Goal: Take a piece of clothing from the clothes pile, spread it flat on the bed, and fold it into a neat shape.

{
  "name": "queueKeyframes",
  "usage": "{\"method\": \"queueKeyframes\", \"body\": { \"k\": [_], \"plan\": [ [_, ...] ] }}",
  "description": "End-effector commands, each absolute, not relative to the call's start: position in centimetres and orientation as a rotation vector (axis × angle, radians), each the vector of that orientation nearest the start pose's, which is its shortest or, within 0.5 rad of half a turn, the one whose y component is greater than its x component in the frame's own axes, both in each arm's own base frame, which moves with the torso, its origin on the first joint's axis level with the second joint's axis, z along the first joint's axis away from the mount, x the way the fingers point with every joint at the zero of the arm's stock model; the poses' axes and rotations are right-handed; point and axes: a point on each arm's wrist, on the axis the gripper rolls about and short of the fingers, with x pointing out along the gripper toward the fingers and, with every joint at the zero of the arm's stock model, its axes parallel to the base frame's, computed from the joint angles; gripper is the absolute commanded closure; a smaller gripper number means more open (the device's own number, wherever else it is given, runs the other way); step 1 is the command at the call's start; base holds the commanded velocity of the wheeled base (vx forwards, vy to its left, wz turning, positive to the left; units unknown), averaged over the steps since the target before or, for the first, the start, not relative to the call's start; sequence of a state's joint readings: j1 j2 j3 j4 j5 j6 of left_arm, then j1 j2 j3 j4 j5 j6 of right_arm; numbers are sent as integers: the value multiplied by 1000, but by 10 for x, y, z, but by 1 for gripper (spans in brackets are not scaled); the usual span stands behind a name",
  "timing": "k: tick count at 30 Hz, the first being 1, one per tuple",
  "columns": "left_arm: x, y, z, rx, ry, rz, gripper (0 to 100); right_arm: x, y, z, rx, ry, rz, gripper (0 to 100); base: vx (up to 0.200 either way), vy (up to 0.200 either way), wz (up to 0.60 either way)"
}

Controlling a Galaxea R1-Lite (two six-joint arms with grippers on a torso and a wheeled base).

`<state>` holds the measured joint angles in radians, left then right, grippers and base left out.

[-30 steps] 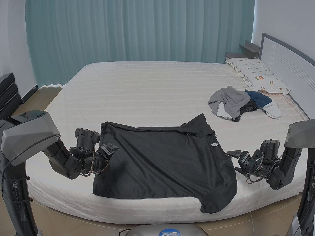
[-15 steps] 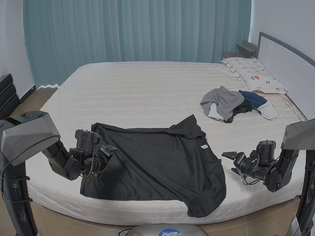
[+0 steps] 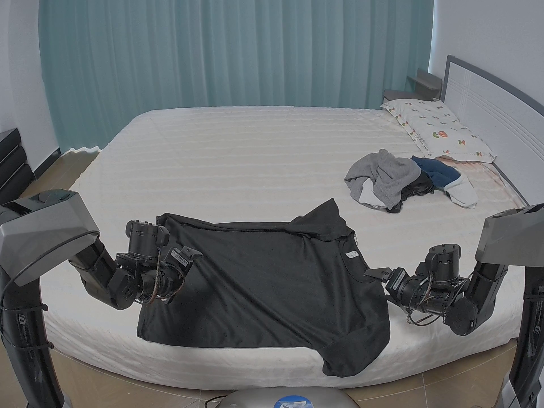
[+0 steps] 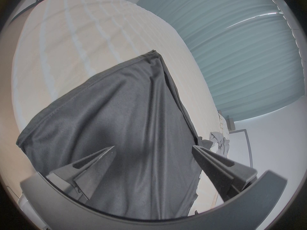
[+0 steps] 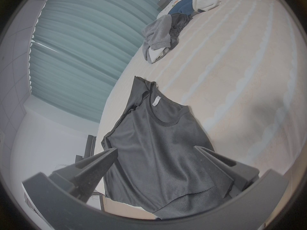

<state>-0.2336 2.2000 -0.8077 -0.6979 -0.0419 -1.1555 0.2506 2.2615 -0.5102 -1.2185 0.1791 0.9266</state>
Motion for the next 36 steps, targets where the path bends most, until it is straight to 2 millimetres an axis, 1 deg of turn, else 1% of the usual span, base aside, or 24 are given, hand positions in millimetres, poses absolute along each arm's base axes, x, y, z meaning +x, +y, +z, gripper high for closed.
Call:
{"method": "queueKeyframes", "body": {
  "k": [1,5,9,12,17,18,21,26,28,30,34,36],
  "plan": [
    [351,-80,20,-1040,752,174,0,317,87,4,870,655,148,0,0,200,0],
    [352,-79,18,-1040,756,180,0,320,92,4,864,668,149,0,0,200,0],
    [352,-78,16,-1033,758,183,0,329,99,7,859,649,160,0,0,200,0],
    [352,-78,16,-1030,756,182,0,333,101,10,857,636,155,0,0,0,0],
    [355,-76,16,-1032,743,194,0,349,106,13,855,642,147,0,0,0,0],
    [357,-74,14,-1032,742,200,0,353,107,12,854,644,147,0,0,0,0],
    [357,-73,14,-1036,745,198,0,368,111,11,855,631,147,0,200,-200,0],
    [358,-73,13,-1035,743,196,0,393,118,7,842,628,110,0,200,0,0],
    [359,-74,11,-1023,744,204,0,405,120,2,807,623,98,0,200,0,0],
    [359,-74,10,-1022,746,203,0,411,121,-4,781,622,100,0,200,0,0],
    [359,-74,10,-1024,747,202,0,426,126,-13,748,633,103,0,0,0,0],
    [359,-74,10,-1022,746,203,0,430,128,-13,745,645,100,0,0,0,0]
  ]
}}
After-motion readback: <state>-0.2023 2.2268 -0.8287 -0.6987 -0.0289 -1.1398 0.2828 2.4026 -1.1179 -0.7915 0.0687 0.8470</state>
